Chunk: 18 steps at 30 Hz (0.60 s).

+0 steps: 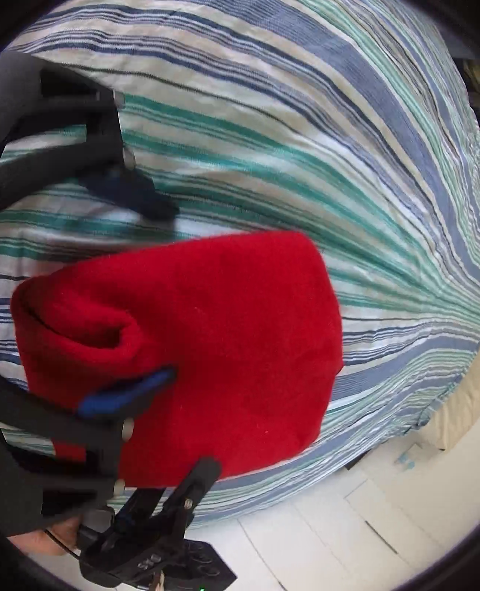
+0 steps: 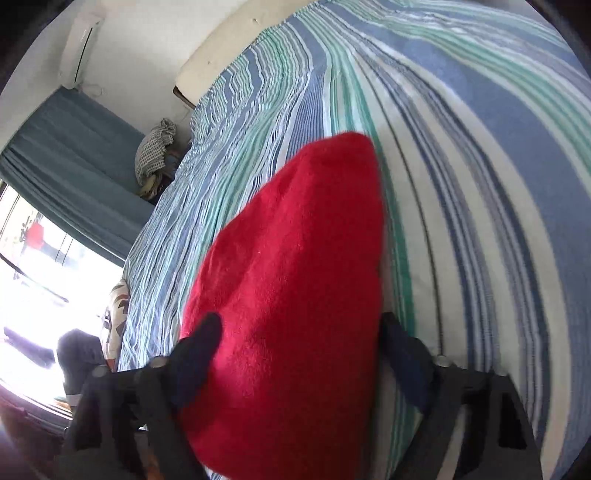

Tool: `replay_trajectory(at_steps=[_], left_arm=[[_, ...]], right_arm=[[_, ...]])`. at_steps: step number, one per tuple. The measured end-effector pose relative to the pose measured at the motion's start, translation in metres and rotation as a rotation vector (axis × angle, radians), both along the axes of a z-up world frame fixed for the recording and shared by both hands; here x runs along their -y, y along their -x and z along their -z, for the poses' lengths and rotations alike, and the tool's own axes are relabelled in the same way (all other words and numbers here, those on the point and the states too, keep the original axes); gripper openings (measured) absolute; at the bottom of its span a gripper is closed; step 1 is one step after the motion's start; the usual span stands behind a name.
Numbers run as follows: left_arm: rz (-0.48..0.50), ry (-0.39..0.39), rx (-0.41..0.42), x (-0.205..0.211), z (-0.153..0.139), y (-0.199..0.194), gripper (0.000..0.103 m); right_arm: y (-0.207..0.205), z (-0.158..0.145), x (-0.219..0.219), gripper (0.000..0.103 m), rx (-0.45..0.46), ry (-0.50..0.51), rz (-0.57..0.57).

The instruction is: Fold small clothes

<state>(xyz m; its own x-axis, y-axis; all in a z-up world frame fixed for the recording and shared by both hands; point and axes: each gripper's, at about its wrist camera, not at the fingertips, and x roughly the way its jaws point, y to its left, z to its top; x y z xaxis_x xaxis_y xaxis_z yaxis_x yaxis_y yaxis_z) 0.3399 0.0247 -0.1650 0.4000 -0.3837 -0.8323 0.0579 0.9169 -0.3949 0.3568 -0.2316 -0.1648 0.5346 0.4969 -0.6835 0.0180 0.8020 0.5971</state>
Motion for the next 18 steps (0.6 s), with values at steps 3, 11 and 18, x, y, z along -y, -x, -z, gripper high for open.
replay_trajectory(at_steps=[3,11,18], left_arm=[[0.006,-0.004,0.004,0.011,-0.005,0.004,0.023],[0.01,0.032,0.184,0.003,-0.095,0.028,0.021],[0.033,-0.008,0.173,0.001,-0.11,0.03,0.039]], right_arm=[[0.005,-0.006,-0.025,0.037,0.048,0.195,-0.039],[0.035,-0.113,-0.045,0.033,0.312,0.247,-0.087],[0.043,-0.138,-0.044,0.035,0.31,0.206,-0.059]])
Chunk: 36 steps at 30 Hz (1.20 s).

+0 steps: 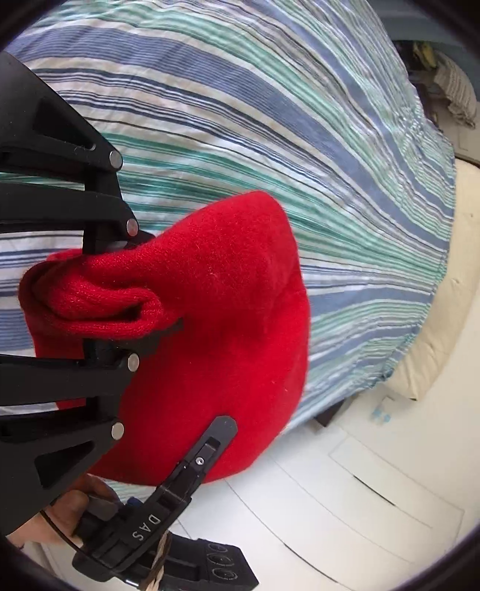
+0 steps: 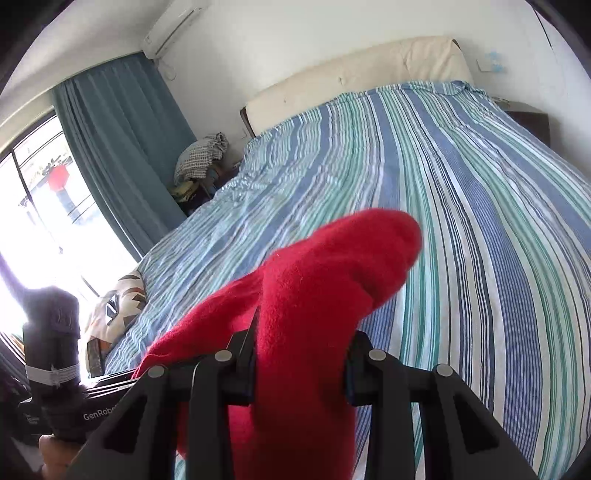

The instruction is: Fold small clothes

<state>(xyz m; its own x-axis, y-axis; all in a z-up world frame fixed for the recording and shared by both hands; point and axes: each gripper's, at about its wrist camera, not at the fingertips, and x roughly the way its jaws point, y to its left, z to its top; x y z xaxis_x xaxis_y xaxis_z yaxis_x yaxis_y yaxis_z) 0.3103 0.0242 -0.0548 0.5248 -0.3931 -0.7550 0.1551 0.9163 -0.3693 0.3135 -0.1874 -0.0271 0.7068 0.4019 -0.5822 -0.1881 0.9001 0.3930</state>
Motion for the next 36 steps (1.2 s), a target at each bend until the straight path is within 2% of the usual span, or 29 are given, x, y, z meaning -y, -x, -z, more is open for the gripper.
replay_trajectory(at_steps=[2,3,4,5,6,7,9,12,15,18,20,25,27,31,33,36], left_arm=[[-0.019,-0.091,-0.082,0.001,0.038,0.0,0.044],[-0.033,-0.151,-0.109,-0.004,0.055,0.012,0.043],[-0.042,-0.201,-0.118,-0.008,0.064,0.025,0.043],[-0.039,-0.228,-0.099,-0.013,0.068,0.042,0.043],[-0.037,-0.245,-0.065,-0.02,0.066,0.063,0.048],[-0.041,-0.267,-0.023,-0.025,0.062,0.084,0.054],[-0.055,-0.319,0.067,-0.029,0.048,0.122,0.084],[-0.077,-0.394,0.2,-0.024,0.021,0.173,0.099],[-0.069,-0.427,0.235,-0.013,0.0,0.202,0.1],[-0.048,-0.398,0.239,-0.007,-0.018,0.226,0.101],[-0.058,-0.406,0.257,-0.002,-0.031,0.239,0.101],[-0.125,-0.5,0.374,-0.002,-0.068,0.268,0.101],[-0.145,-0.529,0.395,-0.005,-0.079,0.272,0.102],[-0.122,-0.516,0.376,-0.009,-0.092,0.282,0.102],[-0.121,-0.543,0.353,-0.005,-0.093,0.29,0.102],[-0.116,-0.584,0.261,0.005,-0.087,0.3,0.102]], right_arm=[[-0.004,0.036,0.001,0.045,-0.122,0.048,0.023],[0.002,0.057,0.006,0.051,-0.189,0.096,0.048],[0.011,0.072,0.012,0.051,-0.231,0.139,0.07],[0.027,0.082,0.017,0.051,-0.24,0.168,0.078],[0.046,0.087,0.023,0.058,-0.228,0.196,0.078],[0.065,0.088,0.027,0.075,-0.212,0.229,0.074],[0.106,0.088,0.033,0.091,-0.18,0.292,0.066],[0.158,0.08,0.035,0.091,-0.167,0.36,0.031],[0.197,0.063,0.035,0.093,-0.149,0.415,0.018],[0.226,0.038,0.034,0.099,-0.127,0.435,0.028],[0.241,0.023,0.033,0.101,-0.124,0.429,0.03],[0.269,-0.012,0.032,0.102,-0.106,0.384,0.043],[0.279,-0.023,0.031,0.103,-0.098,0.367,0.036],[0.29,-0.038,0.023,0.103,-0.108,0.417,0.023],[0.297,-0.048,0.019,0.103,-0.087,0.452,0.026],[0.309,-0.062,0.013,0.103,-0.06,0.447,0.023]])
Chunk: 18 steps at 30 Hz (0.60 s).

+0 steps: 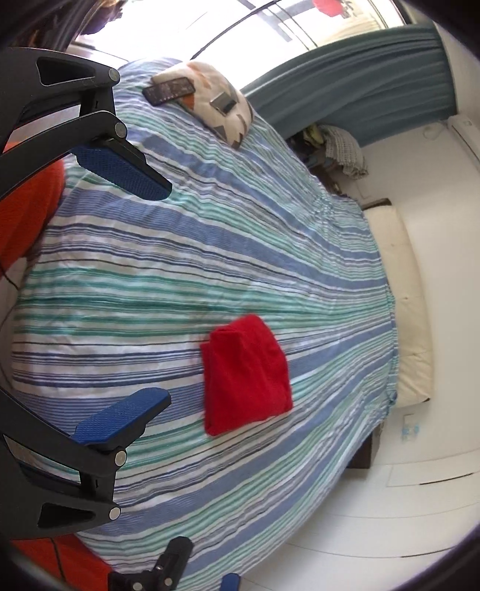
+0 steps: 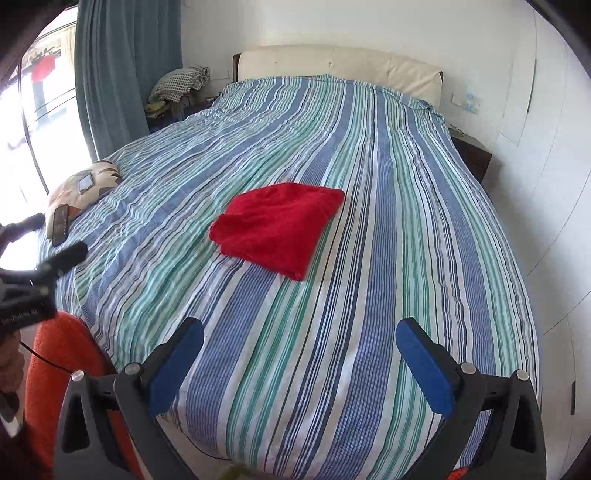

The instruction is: Fold small clothes

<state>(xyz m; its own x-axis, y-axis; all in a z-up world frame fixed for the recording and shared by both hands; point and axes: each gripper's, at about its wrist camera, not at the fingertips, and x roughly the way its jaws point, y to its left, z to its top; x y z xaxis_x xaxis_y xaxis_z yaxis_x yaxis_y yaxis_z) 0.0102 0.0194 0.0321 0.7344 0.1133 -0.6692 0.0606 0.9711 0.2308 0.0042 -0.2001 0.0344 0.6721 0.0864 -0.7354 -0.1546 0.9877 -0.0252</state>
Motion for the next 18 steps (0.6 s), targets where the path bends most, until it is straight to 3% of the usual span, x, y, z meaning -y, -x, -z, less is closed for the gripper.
replay_trajectory(at_steps=[5,11,18], left_arm=[[0.023,0.007,-0.092,0.018,0.015,0.014,0.102],[0.058,0.047,-0.139,0.023,0.018,0.02,0.102],[0.031,0.087,-0.172,0.012,0.019,0.02,0.102]], right_arm=[[0.018,-0.004,-0.007,0.103,-0.017,-0.032,0.0],[0.03,0.007,-0.013,0.102,-0.077,0.002,-0.017],[0.037,0.001,-0.006,0.102,-0.096,-0.003,0.024]])
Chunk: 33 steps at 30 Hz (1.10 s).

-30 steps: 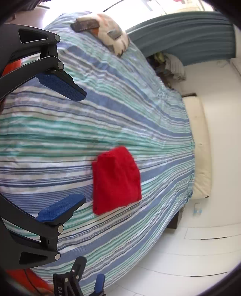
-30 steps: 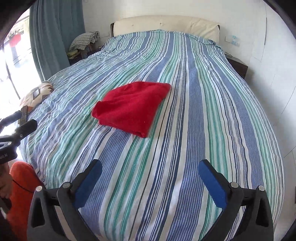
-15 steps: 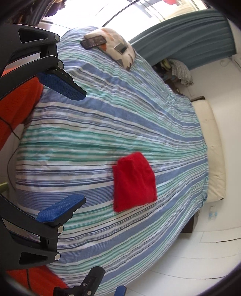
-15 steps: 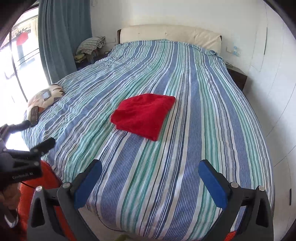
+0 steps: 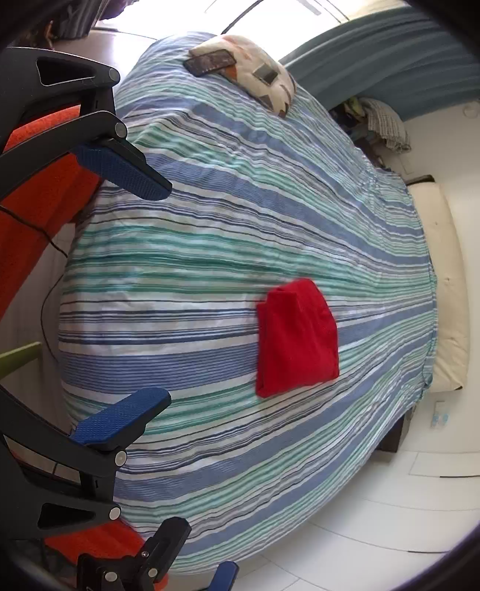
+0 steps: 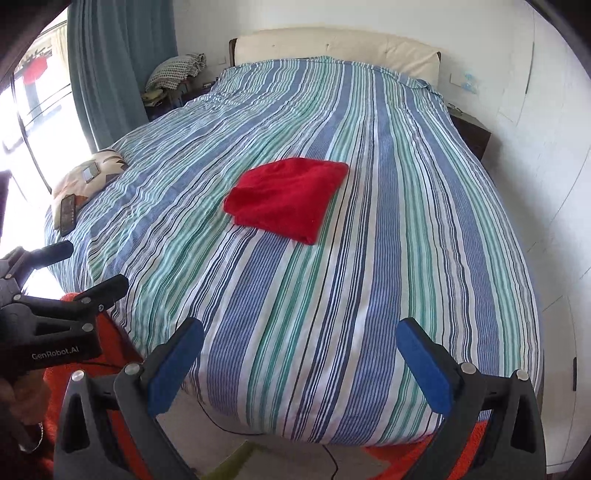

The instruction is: Fold small clothes

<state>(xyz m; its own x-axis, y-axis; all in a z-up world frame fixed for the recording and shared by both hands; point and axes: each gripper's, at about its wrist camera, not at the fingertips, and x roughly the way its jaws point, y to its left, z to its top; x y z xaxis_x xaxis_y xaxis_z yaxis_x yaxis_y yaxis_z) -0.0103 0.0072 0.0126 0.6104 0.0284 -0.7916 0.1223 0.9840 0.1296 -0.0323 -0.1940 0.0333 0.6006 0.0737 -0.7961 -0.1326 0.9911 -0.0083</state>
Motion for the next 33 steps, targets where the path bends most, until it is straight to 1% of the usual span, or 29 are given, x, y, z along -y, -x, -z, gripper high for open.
replay_trajectory(at_steps=[5,10,15,18,21,24,29,33], left_arm=[[-0.016,0.016,-0.013,-0.005,-0.002,0.001,0.102],[-0.018,0.008,-0.018,-0.005,-0.004,0.002,0.102],[-0.021,0.039,-0.036,-0.008,-0.008,0.003,0.102],[-0.026,0.05,-0.039,-0.009,-0.011,0.004,0.102],[-0.032,0.057,-0.039,-0.009,-0.017,0.007,0.102],[-0.041,0.053,-0.04,-0.011,-0.022,0.011,0.103],[-0.05,0.078,-0.053,-0.015,-0.026,0.015,0.103],[-0.055,0.071,-0.053,-0.014,-0.027,0.012,0.103]], right_arm=[[0.004,-0.003,-0.003,0.102,-0.02,0.006,-0.005],[0.009,-0.007,-0.006,0.102,-0.027,-0.01,-0.015],[0.012,-0.016,-0.01,0.102,-0.015,-0.015,-0.019],[0.012,-0.022,-0.013,0.102,-0.023,-0.035,-0.035],[0.012,-0.026,-0.017,0.102,-0.03,-0.031,-0.048],[0.016,-0.03,-0.014,0.102,-0.028,-0.032,-0.042],[0.02,-0.038,-0.009,0.102,-0.016,-0.038,-0.024],[0.019,-0.04,-0.006,0.102,-0.012,-0.057,-0.007]])
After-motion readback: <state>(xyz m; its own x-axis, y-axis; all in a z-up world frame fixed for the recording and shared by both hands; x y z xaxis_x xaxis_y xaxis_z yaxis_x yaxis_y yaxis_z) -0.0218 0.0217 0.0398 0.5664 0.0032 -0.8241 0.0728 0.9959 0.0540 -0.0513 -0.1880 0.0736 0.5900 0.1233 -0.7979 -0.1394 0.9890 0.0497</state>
